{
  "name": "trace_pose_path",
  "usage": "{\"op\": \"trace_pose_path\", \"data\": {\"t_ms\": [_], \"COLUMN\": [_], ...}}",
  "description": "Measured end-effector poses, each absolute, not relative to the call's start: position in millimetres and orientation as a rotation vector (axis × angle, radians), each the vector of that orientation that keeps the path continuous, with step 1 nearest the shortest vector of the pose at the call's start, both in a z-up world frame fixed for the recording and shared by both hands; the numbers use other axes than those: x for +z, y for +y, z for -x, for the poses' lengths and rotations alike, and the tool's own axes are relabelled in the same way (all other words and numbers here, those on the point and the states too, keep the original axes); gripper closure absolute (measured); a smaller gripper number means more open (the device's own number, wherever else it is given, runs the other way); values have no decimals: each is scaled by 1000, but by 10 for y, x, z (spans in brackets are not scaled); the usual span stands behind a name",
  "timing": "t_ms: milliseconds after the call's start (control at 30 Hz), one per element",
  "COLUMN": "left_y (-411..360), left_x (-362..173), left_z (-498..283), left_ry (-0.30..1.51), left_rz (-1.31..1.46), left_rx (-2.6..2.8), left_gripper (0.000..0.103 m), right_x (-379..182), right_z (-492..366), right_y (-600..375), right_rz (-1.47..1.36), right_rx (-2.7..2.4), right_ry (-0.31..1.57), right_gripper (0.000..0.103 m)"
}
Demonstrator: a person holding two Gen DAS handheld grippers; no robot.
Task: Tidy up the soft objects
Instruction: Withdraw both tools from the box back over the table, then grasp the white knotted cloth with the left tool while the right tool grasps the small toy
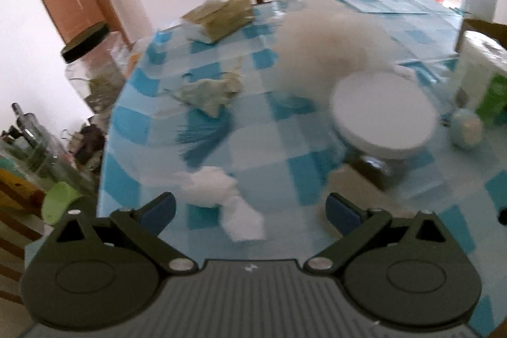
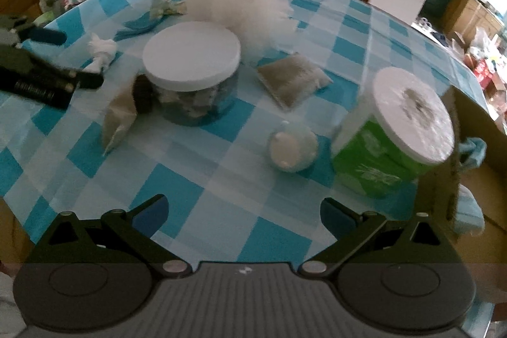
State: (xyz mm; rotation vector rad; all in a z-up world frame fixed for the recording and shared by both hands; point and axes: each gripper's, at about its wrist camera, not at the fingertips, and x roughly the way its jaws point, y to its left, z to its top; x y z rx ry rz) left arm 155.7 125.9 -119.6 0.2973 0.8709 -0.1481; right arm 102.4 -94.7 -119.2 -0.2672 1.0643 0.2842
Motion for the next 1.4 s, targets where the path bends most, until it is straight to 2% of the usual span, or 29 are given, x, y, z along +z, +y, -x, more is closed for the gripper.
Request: {"op": "trace_pose_path", "data": {"t_ms": [167,333,467,633,700,967,1033,1200,1400], "left_y": [1412,1448,1501,1607,1635,1664,1665,1672,1682], "left_x": [-1267,-1400,-1508,-1583,-1607,-1624,-1628,-1628,-1630], "left_z": [-1757,-1956,-2059,-2125,-2133,-2133,-2138,-2141,-2143], "left_ry": [868,892,919,954,966,962,964,965,967], "left_rz": [-277,-273,-252,-175,-152,-125,-123,-117,-112], "left_rx": [-124,-126,-114,-114,-111,-108,-108,-110,-110], "left_gripper": [7,21,25,45,50,51,51,51,51], "right_x": [-1273,-1346,-1375,-1380,-1390,-1421,-1428,-1489,-1580], "right_z": [-1058,-1072,-1078,-1093,-1110,-1246,-1283,-1419,-1539], "right_y": [-790,-663,-609,-611,-619,-789,-837,-912,-942], "right_rz": [303,324,331,319,321,312,305,291,262], "right_rx": [333,369,385,386,375,223,192,110,57], "right_ry": [1076,1086,1091,1087,1085,1035,1014,999,1001], "right_gripper": [0,0,0,0,0,0,3,21,33]}}
